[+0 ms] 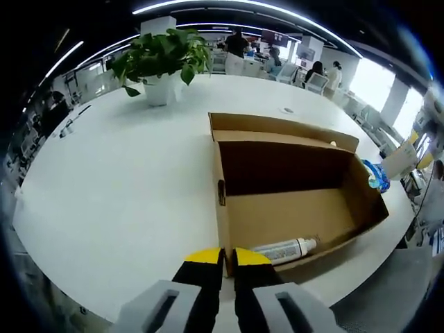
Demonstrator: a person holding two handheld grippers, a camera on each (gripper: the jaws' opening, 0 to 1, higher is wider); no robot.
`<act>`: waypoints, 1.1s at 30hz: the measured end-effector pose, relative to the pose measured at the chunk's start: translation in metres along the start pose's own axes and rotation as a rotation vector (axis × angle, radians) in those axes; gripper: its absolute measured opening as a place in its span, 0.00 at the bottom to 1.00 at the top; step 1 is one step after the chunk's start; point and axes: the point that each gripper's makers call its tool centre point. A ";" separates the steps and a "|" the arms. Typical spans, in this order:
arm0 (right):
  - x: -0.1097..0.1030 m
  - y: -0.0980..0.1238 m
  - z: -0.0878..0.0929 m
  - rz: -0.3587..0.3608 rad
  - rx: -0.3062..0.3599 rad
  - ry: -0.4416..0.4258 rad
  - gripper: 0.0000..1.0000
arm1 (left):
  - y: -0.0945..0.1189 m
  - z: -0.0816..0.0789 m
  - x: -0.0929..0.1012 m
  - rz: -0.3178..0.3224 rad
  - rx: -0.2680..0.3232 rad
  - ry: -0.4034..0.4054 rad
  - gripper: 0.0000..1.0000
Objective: Operate the shoe box by opening the lid, removing the specified soft item, and placing it in the target area until the item is outside and the box remains undamaged.
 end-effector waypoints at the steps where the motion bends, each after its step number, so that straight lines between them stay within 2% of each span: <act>1: 0.001 0.002 0.002 0.002 -0.003 0.000 0.15 | 0.000 0.000 0.000 0.000 0.000 0.001 0.04; 18: 0.026 0.040 0.045 0.071 -0.036 -0.020 0.15 | 0.000 0.000 0.001 0.001 -0.006 0.003 0.04; 33: 0.056 0.058 0.091 0.118 -0.096 -0.053 0.15 | -0.001 0.000 0.001 0.001 -0.022 0.000 0.04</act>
Point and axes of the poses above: the point that each gripper's makers call its tool centre point, and the gripper's own axes: y roughly backward along the fingers, x roughly to its right, z roughly out of its underside, and after that the axes turned 14 degrees about -x, right-handed
